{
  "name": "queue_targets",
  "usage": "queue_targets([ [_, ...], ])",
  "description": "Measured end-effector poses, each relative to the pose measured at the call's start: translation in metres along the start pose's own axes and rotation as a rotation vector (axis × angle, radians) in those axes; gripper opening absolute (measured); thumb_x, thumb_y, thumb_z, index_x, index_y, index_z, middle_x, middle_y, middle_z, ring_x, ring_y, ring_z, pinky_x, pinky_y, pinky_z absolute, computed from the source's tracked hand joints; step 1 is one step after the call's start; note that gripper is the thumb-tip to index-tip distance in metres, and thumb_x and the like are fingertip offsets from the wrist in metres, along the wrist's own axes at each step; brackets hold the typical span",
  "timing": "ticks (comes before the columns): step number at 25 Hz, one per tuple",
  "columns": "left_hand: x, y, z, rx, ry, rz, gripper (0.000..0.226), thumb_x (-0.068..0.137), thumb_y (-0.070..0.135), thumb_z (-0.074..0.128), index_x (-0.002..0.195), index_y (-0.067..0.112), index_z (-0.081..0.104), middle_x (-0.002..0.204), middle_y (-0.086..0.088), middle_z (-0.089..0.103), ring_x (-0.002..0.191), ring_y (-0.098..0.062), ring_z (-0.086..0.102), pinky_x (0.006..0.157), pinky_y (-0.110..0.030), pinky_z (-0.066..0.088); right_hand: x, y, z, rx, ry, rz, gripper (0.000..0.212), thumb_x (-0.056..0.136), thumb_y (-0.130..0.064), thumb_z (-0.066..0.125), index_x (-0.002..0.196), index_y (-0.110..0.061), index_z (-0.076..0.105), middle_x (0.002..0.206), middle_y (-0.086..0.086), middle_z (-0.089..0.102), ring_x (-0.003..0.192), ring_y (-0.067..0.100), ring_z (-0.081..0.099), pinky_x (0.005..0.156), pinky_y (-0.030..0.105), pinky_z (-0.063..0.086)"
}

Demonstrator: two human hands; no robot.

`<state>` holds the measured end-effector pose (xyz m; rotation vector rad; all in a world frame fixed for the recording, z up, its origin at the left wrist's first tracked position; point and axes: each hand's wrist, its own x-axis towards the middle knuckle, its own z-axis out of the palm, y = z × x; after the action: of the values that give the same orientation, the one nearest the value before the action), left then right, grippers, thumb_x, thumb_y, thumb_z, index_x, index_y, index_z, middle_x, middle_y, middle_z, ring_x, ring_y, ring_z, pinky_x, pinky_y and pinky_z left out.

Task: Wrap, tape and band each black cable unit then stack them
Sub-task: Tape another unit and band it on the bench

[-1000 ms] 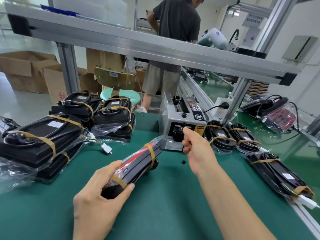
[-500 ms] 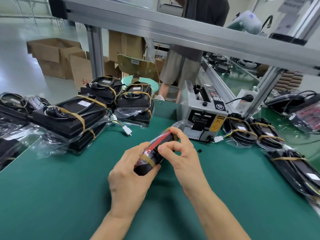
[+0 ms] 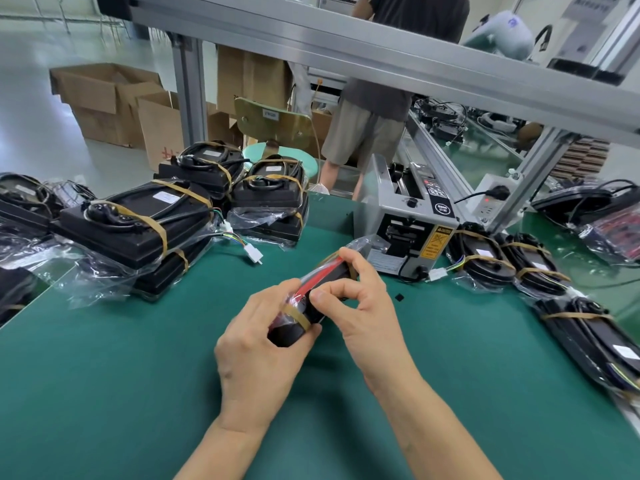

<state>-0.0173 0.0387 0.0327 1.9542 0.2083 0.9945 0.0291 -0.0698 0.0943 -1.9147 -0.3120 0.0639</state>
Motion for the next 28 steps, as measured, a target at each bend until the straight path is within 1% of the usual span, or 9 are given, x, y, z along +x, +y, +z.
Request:
queue_targets([
  [3, 0.0, -0.001, 0.0, -0.002, 0.007, 0.02, 0.058, 0.06, 0.024, 0.085, 0.114, 0.029, 0.064, 0.106, 0.014, 0.066, 0.092, -0.01, 0.064, 0.079, -0.039, 0.053, 0.0, 0.003, 0.003, 0.013, 0.035, -0.019, 0.025, 0.078, -0.018, 0.072, 0.057, -0.032, 0.069, 0.132, -0.033, 0.041, 0.133, -0.007, 0.028, 0.115, 0.042, 0.019],
  [6, 0.001, -0.003, 0.001, 0.012, 0.01, 0.02, 0.058, 0.059, 0.023, 0.086, 0.113, 0.027, 0.065, 0.106, 0.012, 0.067, 0.091, -0.012, 0.065, 0.078, -0.041, 0.054, 0.0, 0.006, 0.006, 0.025, 0.059, -0.02, 0.02, 0.077, -0.016, 0.072, 0.059, -0.025, 0.07, 0.133, -0.028, 0.044, 0.133, -0.004, 0.03, 0.115, 0.04, 0.022],
  [13, 0.002, 0.002, 0.0, 0.017, 0.007, 0.012, 0.054, 0.059, 0.029, 0.078, 0.112, 0.024, 0.067, 0.106, 0.011, 0.067, 0.09, -0.013, 0.066, 0.077, -0.04, 0.054, -0.001, 0.011, 0.009, 0.097, 0.088, -0.004, 0.015, 0.076, -0.015, 0.072, 0.062, -0.019, 0.072, 0.136, -0.025, 0.044, 0.133, -0.004, 0.031, 0.113, 0.036, 0.028],
  [17, 0.002, 0.004, -0.001, 0.022, 0.008, 0.008, 0.054, 0.06, 0.027, 0.08, 0.112, 0.023, 0.067, 0.105, 0.01, 0.068, 0.089, -0.015, 0.066, 0.077, -0.04, 0.054, -0.002, 0.009, 0.011, 0.105, 0.104, -0.019, 0.019, 0.075, -0.012, 0.072, 0.059, -0.02, 0.07, 0.135, -0.024, 0.045, 0.132, -0.004, 0.033, 0.113, 0.036, 0.03],
  [19, 0.002, 0.003, -0.001, 0.026, 0.006, 0.005, 0.057, 0.059, 0.018, 0.087, 0.112, 0.023, 0.067, 0.105, 0.009, 0.068, 0.089, -0.016, 0.066, 0.077, -0.041, 0.054, -0.002, 0.009, 0.012, 0.101, 0.114, -0.029, 0.02, 0.075, -0.012, 0.071, 0.058, -0.021, 0.07, 0.134, -0.024, 0.046, 0.133, -0.002, 0.034, 0.113, 0.036, 0.029],
  [22, 0.003, 0.004, -0.002, 0.031, -0.003, -0.003, 0.058, 0.058, 0.012, 0.088, 0.112, 0.021, 0.068, 0.105, 0.007, 0.068, 0.088, -0.016, 0.066, 0.077, -0.041, 0.054, -0.003, 0.008, 0.012, 0.072, 0.132, -0.034, 0.02, 0.075, -0.014, 0.072, 0.057, -0.023, 0.069, 0.132, -0.026, 0.047, 0.132, 0.0, 0.035, 0.112, 0.038, 0.029],
  [25, 0.003, 0.006, -0.002, 0.027, -0.006, -0.007, 0.056, 0.059, 0.013, 0.087, 0.111, 0.02, 0.068, 0.104, 0.006, 0.069, 0.086, -0.018, 0.066, 0.076, -0.042, 0.054, -0.004, 0.006, 0.013, 0.068, 0.14, -0.036, 0.02, 0.073, -0.016, 0.072, 0.056, -0.026, 0.068, 0.128, -0.026, 0.048, 0.128, 0.005, 0.038, 0.104, 0.045, 0.039],
  [26, 0.003, 0.006, -0.002, 0.021, -0.008, -0.01, 0.055, 0.06, 0.014, 0.087, 0.111, 0.02, 0.068, 0.104, 0.006, 0.069, 0.085, -0.019, 0.066, 0.076, -0.042, 0.054, -0.005, 0.006, 0.014, 0.065, 0.144, -0.036, 0.021, 0.073, -0.017, 0.072, 0.056, -0.028, 0.068, 0.128, -0.026, 0.048, 0.128, 0.005, 0.039, 0.103, 0.042, 0.041],
  [28, 0.003, 0.008, -0.003, 0.011, -0.008, -0.012, 0.053, 0.061, 0.019, 0.085, 0.111, 0.02, 0.068, 0.104, 0.007, 0.068, 0.085, -0.019, 0.067, 0.075, -0.043, 0.054, -0.007, 0.005, 0.016, 0.047, 0.168, -0.046, 0.021, 0.073, -0.016, 0.071, 0.058, -0.029, 0.066, 0.126, -0.024, 0.049, 0.125, 0.004, 0.041, 0.103, 0.028, 0.038],
])
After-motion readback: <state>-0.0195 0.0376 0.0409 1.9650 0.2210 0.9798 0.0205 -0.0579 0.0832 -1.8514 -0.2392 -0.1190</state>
